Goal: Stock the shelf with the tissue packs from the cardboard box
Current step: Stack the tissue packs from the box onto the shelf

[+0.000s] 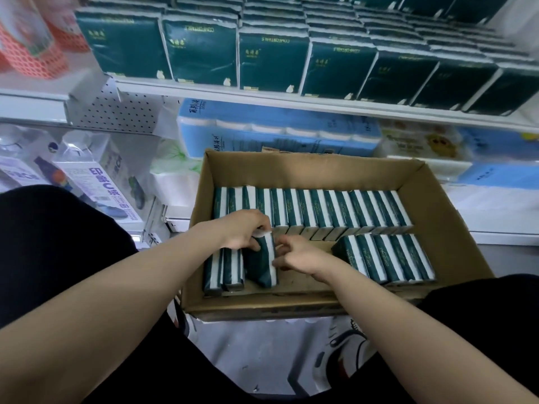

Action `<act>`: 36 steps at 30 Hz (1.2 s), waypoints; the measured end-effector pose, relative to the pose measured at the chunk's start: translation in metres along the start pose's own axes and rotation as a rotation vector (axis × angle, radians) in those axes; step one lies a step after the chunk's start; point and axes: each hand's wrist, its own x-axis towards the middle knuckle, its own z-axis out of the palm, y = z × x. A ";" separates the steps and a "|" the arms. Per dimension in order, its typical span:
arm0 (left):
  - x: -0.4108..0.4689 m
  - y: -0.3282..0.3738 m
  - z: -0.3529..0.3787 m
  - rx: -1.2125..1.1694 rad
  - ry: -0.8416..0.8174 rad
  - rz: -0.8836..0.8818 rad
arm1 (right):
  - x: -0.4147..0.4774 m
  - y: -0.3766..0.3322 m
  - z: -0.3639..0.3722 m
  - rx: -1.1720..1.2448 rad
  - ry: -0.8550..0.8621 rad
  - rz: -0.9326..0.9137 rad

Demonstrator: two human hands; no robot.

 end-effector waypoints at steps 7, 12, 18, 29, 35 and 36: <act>0.001 0.001 -0.027 -0.412 0.301 -0.105 | -0.020 -0.007 -0.043 0.389 0.100 -0.005; -0.002 0.014 -0.043 -0.636 0.423 -0.153 | -0.030 -0.008 -0.073 0.506 0.162 -0.115; -0.011 0.038 -0.082 -0.766 0.414 -0.025 | -0.047 -0.034 -0.117 0.613 0.323 -0.250; -0.014 0.093 -0.194 -0.860 0.760 0.186 | -0.089 -0.121 -0.207 0.554 0.499 -0.624; 0.012 0.102 -0.254 -0.784 0.938 0.232 | -0.084 -0.175 -0.257 0.383 0.701 -0.689; 0.018 0.102 -0.261 -0.770 0.944 0.230 | -0.079 -0.182 -0.264 0.354 0.737 -0.690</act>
